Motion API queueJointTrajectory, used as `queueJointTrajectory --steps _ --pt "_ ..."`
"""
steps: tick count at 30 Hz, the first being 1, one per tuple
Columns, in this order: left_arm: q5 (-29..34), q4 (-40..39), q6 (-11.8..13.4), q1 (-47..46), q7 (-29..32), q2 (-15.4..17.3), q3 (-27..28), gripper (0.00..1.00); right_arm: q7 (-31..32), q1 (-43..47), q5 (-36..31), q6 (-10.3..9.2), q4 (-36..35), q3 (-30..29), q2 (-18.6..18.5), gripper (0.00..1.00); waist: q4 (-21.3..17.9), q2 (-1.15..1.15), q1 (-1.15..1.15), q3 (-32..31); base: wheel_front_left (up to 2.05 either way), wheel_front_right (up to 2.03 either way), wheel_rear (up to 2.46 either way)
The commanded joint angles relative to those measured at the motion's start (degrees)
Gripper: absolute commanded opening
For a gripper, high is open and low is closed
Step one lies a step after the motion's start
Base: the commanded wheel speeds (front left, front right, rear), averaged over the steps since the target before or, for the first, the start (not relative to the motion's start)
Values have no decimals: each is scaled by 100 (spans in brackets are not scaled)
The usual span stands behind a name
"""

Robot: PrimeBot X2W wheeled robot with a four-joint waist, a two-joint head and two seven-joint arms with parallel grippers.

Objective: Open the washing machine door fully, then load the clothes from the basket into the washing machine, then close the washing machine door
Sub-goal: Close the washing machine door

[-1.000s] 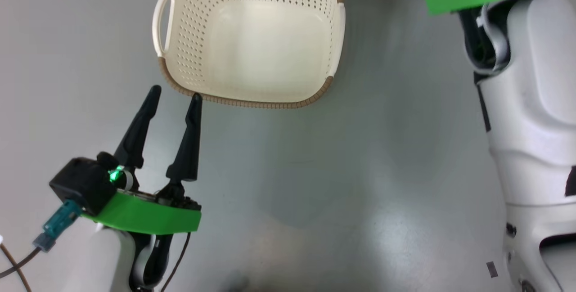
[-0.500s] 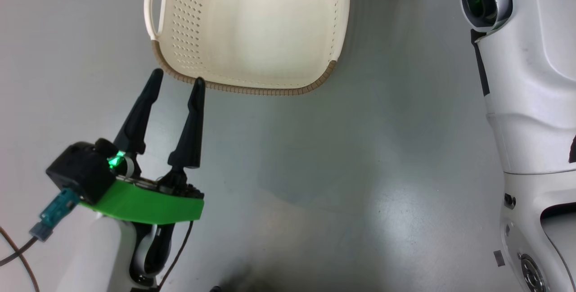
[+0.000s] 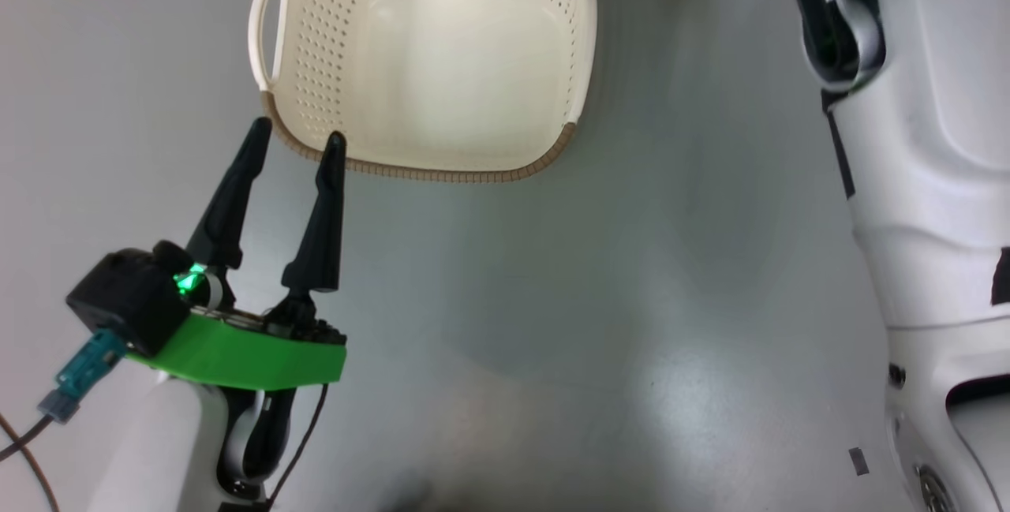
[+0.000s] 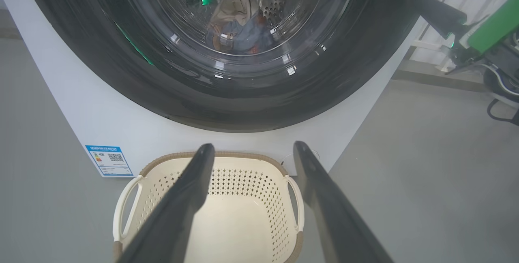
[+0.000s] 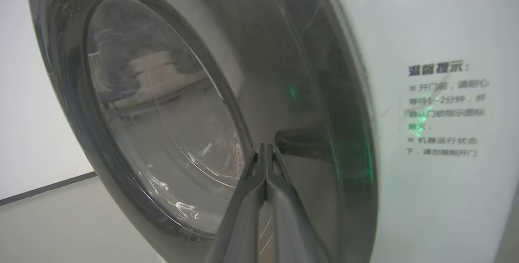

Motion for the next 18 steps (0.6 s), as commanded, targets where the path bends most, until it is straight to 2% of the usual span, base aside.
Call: queueJointTrajectory --steps 1,7,18 --pt "13 -114 -14 63 -35 216 239 100 -19 215 62 -38 -137 107 193 0 -57 0 0 -89 0 0 0" --pt "81 -143 -14 161 -35 264 359 100 -19 855 217 -38 -331 453 123 0 -217 0 0 -373 0 0 0" --pt "254 -54 -14 506 -35 374 797 100 -19 2137 375 -38 -935 480 17 0 -626 0 0 -1031 0 0 0"
